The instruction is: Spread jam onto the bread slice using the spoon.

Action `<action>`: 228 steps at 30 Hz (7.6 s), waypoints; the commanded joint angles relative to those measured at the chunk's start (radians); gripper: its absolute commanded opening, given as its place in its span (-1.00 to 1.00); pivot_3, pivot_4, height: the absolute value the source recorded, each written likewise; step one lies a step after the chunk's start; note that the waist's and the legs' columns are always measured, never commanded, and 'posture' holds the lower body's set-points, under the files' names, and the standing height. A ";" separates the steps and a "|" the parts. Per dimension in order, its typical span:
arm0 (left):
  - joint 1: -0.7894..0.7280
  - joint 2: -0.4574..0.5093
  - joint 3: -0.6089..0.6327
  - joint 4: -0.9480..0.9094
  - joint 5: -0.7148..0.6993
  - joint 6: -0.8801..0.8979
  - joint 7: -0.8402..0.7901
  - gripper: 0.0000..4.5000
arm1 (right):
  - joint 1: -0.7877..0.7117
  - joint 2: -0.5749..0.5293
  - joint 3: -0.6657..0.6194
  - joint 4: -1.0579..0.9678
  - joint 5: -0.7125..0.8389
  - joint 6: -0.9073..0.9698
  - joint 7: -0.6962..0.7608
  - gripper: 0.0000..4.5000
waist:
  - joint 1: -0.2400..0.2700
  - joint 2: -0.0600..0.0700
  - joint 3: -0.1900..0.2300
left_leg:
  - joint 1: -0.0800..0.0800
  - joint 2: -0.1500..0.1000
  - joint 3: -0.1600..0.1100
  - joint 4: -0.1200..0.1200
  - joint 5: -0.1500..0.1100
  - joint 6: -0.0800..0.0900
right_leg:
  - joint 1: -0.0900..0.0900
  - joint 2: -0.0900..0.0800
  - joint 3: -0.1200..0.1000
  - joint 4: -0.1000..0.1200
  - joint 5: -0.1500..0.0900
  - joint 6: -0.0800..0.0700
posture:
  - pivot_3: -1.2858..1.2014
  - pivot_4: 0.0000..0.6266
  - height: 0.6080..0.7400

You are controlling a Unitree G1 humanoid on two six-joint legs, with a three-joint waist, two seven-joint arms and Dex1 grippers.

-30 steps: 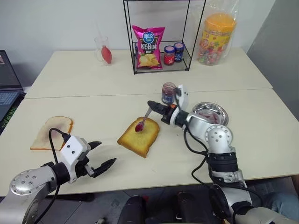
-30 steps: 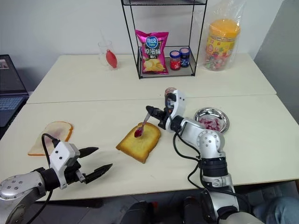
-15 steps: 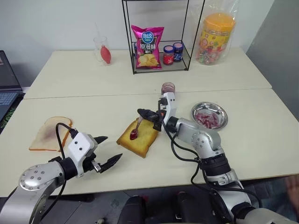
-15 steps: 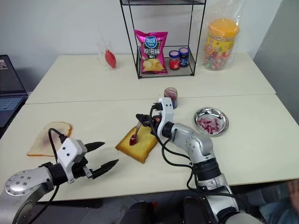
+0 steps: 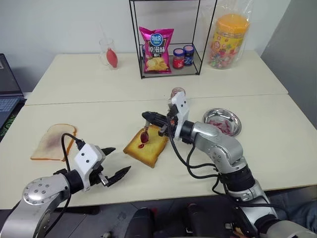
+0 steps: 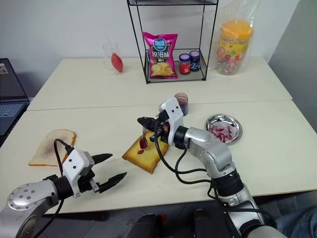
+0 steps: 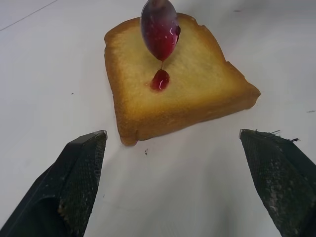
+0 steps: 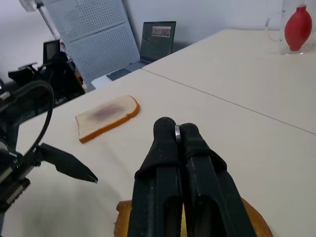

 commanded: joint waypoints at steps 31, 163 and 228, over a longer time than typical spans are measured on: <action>-0.013 -0.015 0.001 -0.014 -0.002 -0.028 0.013 1.00 | -0.032 0.094 -0.191 -0.102 0.122 0.159 -0.033 -0.99 | 0.001 0.000 0.000 | 0.000 0.001 -0.001 0.001 0.000 0.000 | 0.000 0.001 0.000 0.001 0.000 -0.001 | 0.03 -0.52 1.00; -0.038 -0.007 -0.045 0.014 0.006 -0.048 -0.036 1.00 | 0.078 0.156 -0.597 0.032 0.593 0.452 -0.479 -0.99 | -0.001 0.000 0.000 | 0.000 0.004 0.000 -0.001 0.000 0.000 | -0.001 0.006 0.001 0.000 0.000 -0.003 | 0.03 -0.52 1.00; -0.882 -0.227 -0.630 0.142 0.075 0.267 0.015 1.00 | 0.121 -0.310 -0.887 0.250 0.613 0.177 -0.429 -0.99 | -0.001 0.001 0.001 | -0.006 0.003 0.005 0.001 0.000 0.000 | -0.001 0.015 0.011 -0.009 0.005 0.005 | 0.03 -0.52 1.00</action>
